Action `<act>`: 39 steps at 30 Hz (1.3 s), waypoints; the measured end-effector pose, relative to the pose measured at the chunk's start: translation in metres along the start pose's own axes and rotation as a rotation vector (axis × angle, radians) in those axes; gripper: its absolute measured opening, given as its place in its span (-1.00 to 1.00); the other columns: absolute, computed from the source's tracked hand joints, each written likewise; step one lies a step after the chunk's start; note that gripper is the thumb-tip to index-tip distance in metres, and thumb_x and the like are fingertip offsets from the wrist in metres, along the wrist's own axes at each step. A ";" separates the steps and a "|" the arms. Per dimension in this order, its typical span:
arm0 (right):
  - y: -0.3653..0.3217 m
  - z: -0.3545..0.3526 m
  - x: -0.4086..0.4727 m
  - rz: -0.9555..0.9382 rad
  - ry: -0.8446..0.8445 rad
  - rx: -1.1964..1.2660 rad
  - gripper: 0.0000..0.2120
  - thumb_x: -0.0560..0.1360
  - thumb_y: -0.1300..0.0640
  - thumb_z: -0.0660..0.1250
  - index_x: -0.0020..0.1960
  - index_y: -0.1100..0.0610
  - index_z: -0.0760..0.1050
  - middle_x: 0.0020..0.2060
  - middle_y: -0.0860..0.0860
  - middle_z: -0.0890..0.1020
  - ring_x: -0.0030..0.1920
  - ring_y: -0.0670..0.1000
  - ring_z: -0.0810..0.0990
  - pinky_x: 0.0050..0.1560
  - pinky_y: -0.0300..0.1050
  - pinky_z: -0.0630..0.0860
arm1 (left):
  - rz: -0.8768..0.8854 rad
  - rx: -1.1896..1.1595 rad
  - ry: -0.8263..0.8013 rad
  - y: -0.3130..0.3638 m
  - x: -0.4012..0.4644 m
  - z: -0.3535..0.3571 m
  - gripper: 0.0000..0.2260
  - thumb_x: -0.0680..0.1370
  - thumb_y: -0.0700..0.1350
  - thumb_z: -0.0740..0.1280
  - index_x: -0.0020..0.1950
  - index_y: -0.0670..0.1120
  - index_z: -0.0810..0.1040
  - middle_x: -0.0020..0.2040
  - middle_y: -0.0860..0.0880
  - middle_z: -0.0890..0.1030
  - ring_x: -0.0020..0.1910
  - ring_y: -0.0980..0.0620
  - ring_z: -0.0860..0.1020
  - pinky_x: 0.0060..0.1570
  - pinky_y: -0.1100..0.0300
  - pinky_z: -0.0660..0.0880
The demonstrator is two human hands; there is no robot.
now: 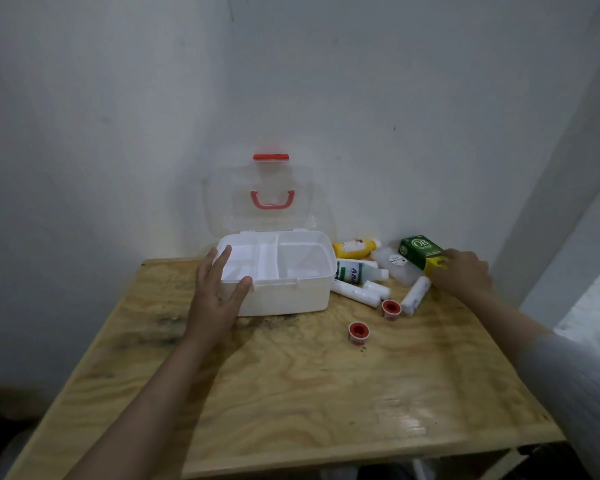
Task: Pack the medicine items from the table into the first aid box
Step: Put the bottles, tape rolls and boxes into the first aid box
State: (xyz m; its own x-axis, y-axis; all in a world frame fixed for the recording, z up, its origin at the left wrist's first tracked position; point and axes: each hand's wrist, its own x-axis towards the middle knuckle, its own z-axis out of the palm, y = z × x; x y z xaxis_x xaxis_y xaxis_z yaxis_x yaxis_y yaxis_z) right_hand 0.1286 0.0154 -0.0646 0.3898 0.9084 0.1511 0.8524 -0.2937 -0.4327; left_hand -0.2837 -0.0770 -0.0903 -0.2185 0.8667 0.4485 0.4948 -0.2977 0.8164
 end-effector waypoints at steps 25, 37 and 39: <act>-0.134 -0.102 -0.064 -0.767 -0.186 0.332 -0.65 0.31 0.11 0.52 0.09 0.03 0.62 0.18 0.03 0.55 0.08 0.03 0.55 0.05 -0.01 0.57 | -0.024 0.004 0.029 0.002 -0.002 0.003 -0.39 0.49 0.08 0.32 0.48 0.20 0.14 0.56 0.11 0.10 0.48 0.18 0.09 0.37 0.12 0.19; -0.223 0.000 -0.072 -0.774 -0.406 -0.076 -0.68 0.27 0.17 0.51 0.02 0.12 0.65 0.02 0.04 0.62 -0.04 0.00 0.52 -0.08 -0.15 0.46 | -0.057 0.038 0.036 0.004 0.001 0.003 -0.41 0.47 0.14 0.34 0.44 0.30 0.16 0.54 0.15 0.11 0.46 0.12 0.14 0.27 0.05 0.34; -0.228 0.018 -0.076 -0.755 -0.444 -0.085 -0.68 0.24 0.16 0.52 -0.01 0.09 0.64 0.02 0.03 0.61 -0.07 -0.03 0.48 -0.10 -0.16 0.45 | -0.049 0.035 0.040 0.004 0.001 0.003 -0.42 0.47 0.13 0.35 0.41 0.33 0.16 0.54 0.16 0.12 0.44 0.16 0.15 0.25 0.10 0.32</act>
State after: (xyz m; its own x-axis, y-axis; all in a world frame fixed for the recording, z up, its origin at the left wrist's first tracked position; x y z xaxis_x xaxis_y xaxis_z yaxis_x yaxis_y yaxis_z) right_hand -0.1018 0.0187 0.0066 -0.4448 0.8956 0.0032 0.8577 0.4270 -0.2863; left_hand -0.2796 -0.0759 -0.0871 -0.2768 0.8629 0.4229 0.5117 -0.2402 0.8249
